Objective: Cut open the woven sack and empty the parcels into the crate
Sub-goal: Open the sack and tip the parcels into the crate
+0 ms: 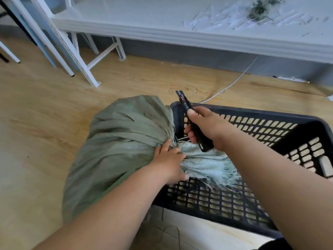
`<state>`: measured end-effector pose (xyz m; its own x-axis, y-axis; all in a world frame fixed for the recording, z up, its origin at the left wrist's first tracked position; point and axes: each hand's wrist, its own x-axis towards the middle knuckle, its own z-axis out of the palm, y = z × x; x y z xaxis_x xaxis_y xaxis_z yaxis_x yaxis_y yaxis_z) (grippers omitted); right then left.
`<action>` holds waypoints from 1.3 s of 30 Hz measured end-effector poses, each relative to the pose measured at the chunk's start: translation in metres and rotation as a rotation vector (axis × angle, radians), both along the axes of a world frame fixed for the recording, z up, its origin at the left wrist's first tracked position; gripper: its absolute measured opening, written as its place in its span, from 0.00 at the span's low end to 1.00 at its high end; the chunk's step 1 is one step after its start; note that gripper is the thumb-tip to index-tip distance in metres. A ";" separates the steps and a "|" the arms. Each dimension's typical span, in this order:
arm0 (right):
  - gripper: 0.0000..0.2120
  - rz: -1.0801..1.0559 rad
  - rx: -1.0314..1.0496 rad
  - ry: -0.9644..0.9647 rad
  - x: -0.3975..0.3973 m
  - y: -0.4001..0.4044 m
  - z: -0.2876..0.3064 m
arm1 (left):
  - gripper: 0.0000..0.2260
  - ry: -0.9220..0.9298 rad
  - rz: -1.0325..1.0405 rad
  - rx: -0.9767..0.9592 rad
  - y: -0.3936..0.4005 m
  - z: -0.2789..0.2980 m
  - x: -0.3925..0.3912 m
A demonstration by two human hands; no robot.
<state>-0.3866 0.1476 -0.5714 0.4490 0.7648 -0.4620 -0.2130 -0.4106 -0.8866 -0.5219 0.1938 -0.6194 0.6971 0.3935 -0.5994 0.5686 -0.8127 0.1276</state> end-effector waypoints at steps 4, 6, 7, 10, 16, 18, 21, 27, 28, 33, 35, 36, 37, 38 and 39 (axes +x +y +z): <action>0.20 0.013 -0.082 -0.041 -0.002 0.003 -0.002 | 0.23 -0.374 0.381 -0.200 0.020 0.021 0.001; 0.14 0.032 -0.077 -0.020 -0.005 0.006 -0.003 | 0.19 -0.543 0.498 -0.125 0.027 0.035 -0.004; 0.10 0.043 -0.067 0.007 -0.008 0.007 -0.004 | 0.17 -0.606 0.547 -0.117 0.030 0.041 -0.007; 0.05 0.097 -0.007 0.100 -0.015 0.010 -0.005 | 0.15 -0.747 0.731 -0.288 0.037 0.052 -0.010; 0.17 0.245 0.096 0.188 -0.032 0.010 -0.006 | 0.08 -0.853 1.187 -0.732 0.046 0.055 -0.009; 0.22 0.297 0.097 0.211 -0.036 0.011 -0.009 | 0.08 -0.882 1.208 -0.762 0.049 0.054 -0.013; 0.29 0.335 0.150 0.252 -0.044 0.016 -0.013 | 0.06 -0.940 1.218 -0.765 0.053 0.056 -0.021; 0.31 0.333 0.159 0.129 -0.060 0.031 -0.016 | 0.14 -0.937 1.179 -0.412 0.098 0.050 -0.070; 0.26 0.319 0.147 0.095 -0.063 0.034 -0.016 | 0.17 -0.907 1.197 -0.262 0.113 0.045 -0.087; 0.06 0.283 0.024 -0.234 -0.085 0.065 -0.011 | 0.35 -0.438 1.388 0.008 0.154 0.008 -0.170; 0.08 0.334 -0.033 -0.489 -0.092 0.084 -0.014 | 0.36 -0.388 1.408 -0.068 0.153 -0.006 -0.189; 0.10 0.376 -0.061 -0.626 -0.095 0.093 -0.015 | 0.34 -0.387 1.430 -0.113 0.153 -0.013 -0.194; 0.11 0.423 -0.093 -0.741 -0.098 0.101 -0.016 | 0.33 -0.402 1.456 -0.151 0.154 -0.018 -0.199; 0.12 0.460 -0.120 -0.816 -0.102 0.109 -0.016 | 0.31 -0.416 1.470 -0.170 0.155 -0.021 -0.200; 0.13 0.492 -0.139 -0.854 -0.107 0.117 -0.017 | 0.31 -0.426 1.471 -0.164 0.158 -0.024 -0.203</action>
